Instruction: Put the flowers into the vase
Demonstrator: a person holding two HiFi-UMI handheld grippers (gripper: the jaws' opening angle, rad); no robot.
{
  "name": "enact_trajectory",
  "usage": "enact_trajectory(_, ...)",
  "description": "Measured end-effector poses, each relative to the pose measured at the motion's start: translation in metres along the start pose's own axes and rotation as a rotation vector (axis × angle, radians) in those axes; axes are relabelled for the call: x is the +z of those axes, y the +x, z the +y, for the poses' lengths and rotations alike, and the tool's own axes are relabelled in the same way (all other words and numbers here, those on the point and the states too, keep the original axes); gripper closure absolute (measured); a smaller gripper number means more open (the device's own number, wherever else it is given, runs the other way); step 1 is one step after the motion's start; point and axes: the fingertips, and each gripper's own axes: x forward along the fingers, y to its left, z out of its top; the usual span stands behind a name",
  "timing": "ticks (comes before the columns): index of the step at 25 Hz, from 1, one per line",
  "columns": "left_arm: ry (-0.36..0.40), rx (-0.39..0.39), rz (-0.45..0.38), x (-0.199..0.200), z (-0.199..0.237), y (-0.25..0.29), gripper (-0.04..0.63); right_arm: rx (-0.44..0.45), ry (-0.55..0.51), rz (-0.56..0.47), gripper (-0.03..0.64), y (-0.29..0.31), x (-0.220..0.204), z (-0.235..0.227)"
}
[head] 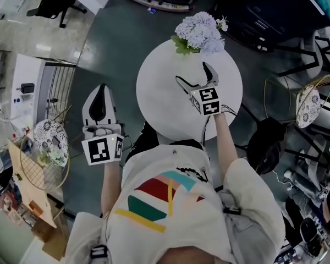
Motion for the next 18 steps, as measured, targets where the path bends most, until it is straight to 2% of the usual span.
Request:
enact_trajectory(7, -0.023, -0.015, -0.053, 0.01, 0.001, -0.004, 0.589, -0.046, 0.007, 0.049, 0.118, -0.039, -0.021, 0.02)
enact_trajectory(10, -0.046, -0.03, -0.083, 0.016, -0.001, 0.002, 0.589, -0.058, 0.037, 0.05, 0.12, -0.051, -0.017, 0.021)
enact_trajectory(14, -0.085, -0.045, -0.139, 0.03, -0.006, 0.011, 0.589, -0.084, 0.042, -0.016, 0.12, -0.081, 0.01, 0.026)
enact_trajectory(18, -0.089, -0.084, -0.214, 0.057, -0.016, 0.023, 0.589, -0.098, 0.12, -0.158, 0.121, -0.122, 0.055, 0.034)
